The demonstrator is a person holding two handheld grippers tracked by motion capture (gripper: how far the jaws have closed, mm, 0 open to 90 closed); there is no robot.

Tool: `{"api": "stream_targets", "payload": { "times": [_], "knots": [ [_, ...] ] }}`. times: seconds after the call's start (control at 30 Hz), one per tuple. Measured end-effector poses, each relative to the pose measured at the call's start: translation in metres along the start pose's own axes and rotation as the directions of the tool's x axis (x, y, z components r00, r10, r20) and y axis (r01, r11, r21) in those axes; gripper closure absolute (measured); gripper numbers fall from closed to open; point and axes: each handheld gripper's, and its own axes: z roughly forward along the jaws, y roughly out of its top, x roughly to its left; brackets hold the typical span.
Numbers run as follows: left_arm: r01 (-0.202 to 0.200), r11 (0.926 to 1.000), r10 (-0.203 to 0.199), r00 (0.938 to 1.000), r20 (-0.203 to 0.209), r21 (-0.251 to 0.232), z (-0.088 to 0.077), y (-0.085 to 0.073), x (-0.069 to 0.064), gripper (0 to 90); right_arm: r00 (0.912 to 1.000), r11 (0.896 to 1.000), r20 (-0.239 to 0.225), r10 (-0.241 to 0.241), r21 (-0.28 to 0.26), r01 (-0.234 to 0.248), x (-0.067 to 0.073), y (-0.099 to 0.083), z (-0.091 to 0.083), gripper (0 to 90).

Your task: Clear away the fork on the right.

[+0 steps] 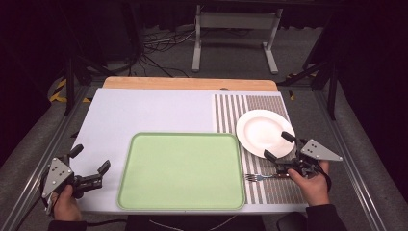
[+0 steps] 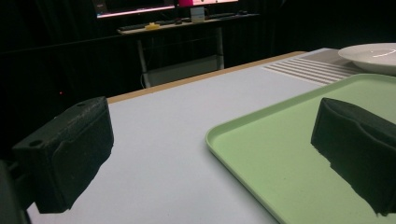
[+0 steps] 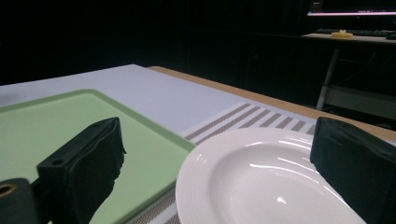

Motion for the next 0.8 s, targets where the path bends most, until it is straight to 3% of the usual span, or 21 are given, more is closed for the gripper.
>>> {"api": "stream_targets", "payload": {
  "times": [0.17, 0.47, 0.57, 0.63, 0.8],
  "knots": [
    [0.000, 1.0000, 0.000, 1.0000, 0.001, -0.001, 0.000, 0.000, 0.000, 0.0, 0.9998, 1.000, -0.015, -0.016, 0.005, 0.016, 0.001, 0.009, 0.007, 3.5],
    [0.000, 1.0000, 0.000, 1.0000, 0.000, 0.003, 0.000, 0.000, 0.000, 0.0, 0.9970, 0.997, -0.058, -0.052, 0.062, 0.055, 0.001, 0.027, 0.017, 3.0],
    [-0.001, 1.0000, 0.001, 1.0000, 0.000, 0.003, 0.000, 0.000, 0.000, 0.0, 0.9935, 0.990, -0.090, -0.070, 0.115, 0.080, 0.001, 0.034, 0.020, 2.3],
    [0.000, 1.0000, 0.000, 1.0000, 0.001, 0.001, 0.000, 0.000, 0.000, 0.0, 0.9909, 0.979, -0.100, -0.090, 0.174, 0.106, -0.001, 0.038, 0.022, 2.2],
    [0.000, 1.0000, 0.000, 1.0000, 0.000, 0.003, 0.000, 0.000, 0.000, 0.0, 0.9801, 0.956, -0.135, -0.145, 0.238, 0.174, 0.000, 0.049, 0.023, 2.6]
  ]
}}
